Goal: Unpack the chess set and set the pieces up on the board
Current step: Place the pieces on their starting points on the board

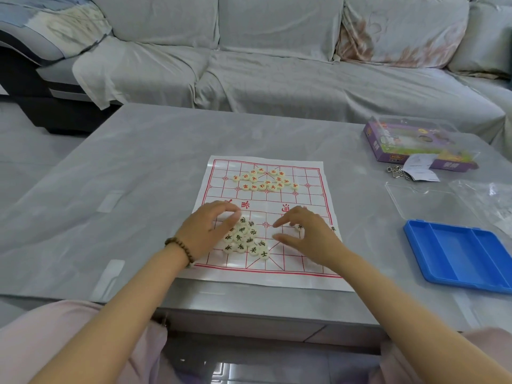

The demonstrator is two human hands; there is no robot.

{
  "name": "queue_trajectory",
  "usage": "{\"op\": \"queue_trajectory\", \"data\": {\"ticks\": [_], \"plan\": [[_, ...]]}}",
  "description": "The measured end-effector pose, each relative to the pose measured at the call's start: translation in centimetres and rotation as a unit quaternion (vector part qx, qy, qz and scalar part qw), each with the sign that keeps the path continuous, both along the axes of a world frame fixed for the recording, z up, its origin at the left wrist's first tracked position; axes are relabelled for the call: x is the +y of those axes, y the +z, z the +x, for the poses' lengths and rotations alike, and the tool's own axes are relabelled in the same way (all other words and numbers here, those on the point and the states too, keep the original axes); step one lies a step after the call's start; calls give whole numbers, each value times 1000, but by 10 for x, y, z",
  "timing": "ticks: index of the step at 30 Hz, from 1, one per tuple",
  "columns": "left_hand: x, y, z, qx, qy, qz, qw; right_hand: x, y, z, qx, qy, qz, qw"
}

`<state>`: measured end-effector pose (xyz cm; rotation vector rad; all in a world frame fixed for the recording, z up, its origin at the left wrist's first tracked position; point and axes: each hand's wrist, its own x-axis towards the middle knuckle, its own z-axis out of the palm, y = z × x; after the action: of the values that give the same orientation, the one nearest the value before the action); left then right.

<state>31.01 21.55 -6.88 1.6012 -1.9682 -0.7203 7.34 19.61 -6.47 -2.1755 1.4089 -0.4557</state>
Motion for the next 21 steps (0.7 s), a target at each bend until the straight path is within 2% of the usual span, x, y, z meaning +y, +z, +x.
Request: {"op": "queue_trajectory", "data": {"ticks": [7, 11, 16, 21], "plan": [[22, -15, 9, -28, 3, -3, 1000, 13, -9, 23, 28, 38, 15, 999], [28, -23, 6, -61, -19, -9, 998, 17, -12, 28, 10, 45, 5, 999], [28, -21, -1, -64, -14, -4, 998, 18, -16, 35, -2, 33, -1, 999], [26, -19, -1, -54, -17, 3, 998, 16, -20, 42, 23, 39, -22, 999]]}}
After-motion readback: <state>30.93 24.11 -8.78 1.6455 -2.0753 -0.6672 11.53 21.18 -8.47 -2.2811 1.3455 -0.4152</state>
